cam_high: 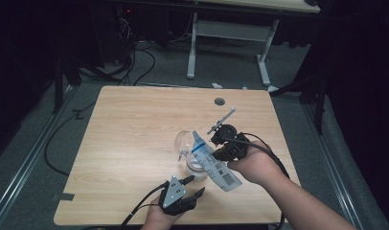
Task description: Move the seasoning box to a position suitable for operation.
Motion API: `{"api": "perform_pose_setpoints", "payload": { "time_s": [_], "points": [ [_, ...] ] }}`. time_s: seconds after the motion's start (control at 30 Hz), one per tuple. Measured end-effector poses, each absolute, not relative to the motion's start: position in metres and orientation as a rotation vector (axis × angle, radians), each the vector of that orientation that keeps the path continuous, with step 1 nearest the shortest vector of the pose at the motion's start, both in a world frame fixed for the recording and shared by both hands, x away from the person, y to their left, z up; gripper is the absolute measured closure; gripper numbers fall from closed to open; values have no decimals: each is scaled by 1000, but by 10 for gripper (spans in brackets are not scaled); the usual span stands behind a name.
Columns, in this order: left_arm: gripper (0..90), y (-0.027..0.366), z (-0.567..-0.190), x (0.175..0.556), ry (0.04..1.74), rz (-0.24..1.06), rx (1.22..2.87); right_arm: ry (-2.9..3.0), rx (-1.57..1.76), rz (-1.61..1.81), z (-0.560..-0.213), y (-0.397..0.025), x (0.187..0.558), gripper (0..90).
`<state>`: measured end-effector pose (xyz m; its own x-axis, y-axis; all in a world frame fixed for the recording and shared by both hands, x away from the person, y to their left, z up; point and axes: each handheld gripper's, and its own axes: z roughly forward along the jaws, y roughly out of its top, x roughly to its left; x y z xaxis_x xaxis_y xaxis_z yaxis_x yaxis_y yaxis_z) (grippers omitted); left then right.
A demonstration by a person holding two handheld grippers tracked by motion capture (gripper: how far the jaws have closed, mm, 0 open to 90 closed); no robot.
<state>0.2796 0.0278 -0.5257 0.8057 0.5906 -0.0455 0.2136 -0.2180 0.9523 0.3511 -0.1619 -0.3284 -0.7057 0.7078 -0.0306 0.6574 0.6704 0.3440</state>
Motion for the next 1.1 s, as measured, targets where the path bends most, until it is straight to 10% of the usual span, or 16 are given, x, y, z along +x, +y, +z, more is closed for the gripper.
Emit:
{"api": "perform_pose_setpoints", "payload": {
  "time_s": [1.1],
  "points": [
    [463,113,-525,303,788,535,1751,2699,1138,482,-327,-177,349,898]
  ]
}}
